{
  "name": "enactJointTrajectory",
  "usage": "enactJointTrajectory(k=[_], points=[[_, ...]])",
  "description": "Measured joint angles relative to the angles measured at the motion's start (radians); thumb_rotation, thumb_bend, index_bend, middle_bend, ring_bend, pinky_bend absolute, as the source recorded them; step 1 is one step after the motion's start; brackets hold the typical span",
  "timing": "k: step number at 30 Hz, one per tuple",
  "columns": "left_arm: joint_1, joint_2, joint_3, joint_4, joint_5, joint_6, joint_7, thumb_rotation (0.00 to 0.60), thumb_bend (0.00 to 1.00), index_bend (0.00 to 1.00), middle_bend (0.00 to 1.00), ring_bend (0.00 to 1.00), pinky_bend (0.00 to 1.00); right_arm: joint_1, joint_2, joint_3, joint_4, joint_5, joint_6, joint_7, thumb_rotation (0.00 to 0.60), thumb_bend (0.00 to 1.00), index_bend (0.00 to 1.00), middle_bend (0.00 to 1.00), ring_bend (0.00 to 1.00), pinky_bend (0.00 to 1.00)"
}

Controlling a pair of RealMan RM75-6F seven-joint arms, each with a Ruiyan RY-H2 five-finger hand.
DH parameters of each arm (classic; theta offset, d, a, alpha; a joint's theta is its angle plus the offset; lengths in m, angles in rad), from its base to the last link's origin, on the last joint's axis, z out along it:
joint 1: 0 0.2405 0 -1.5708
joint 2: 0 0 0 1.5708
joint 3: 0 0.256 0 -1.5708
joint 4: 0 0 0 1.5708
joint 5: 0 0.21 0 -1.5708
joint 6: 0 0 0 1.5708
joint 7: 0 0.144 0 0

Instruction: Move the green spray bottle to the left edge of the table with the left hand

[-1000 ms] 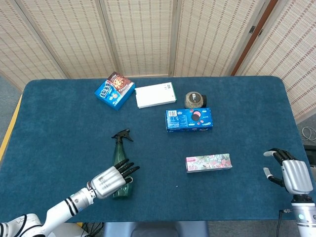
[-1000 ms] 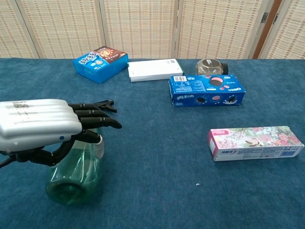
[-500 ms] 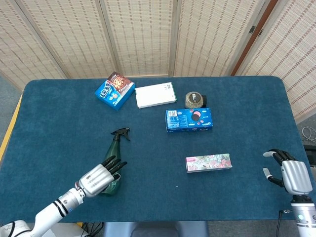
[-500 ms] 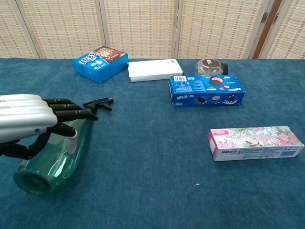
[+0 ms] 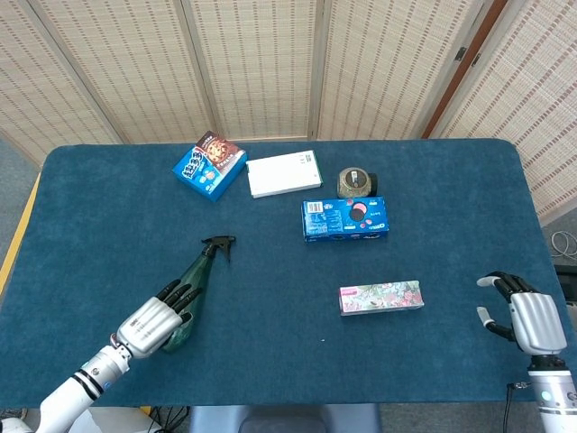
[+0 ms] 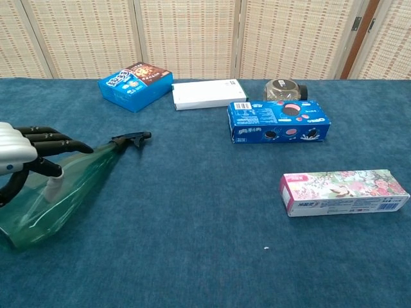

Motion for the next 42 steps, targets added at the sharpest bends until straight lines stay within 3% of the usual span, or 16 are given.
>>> enactJointTrajectory(k=[24, 42], points=[[0.047, 0.015, -0.017, 0.097, -0.119, 0.026, 0.058, 0.600, 1.00, 0.48, 0.03, 0.00, 0.00, -0.002, 0.005, -0.001, -0.006, 0.005, -0.004, -0.002, 0.600, 0.24, 0.40, 0.37, 0.32, 0.52], [0.058, 0.002, -0.061, 0.210, -0.222, 0.025, 0.021, 0.600, 1.00, 0.45, 0.02, 0.00, 0.00, -0.002, 0.002, -0.003, -0.004, 0.009, -0.010, -0.002, 0.600, 0.24, 0.40, 0.37, 0.32, 0.52]])
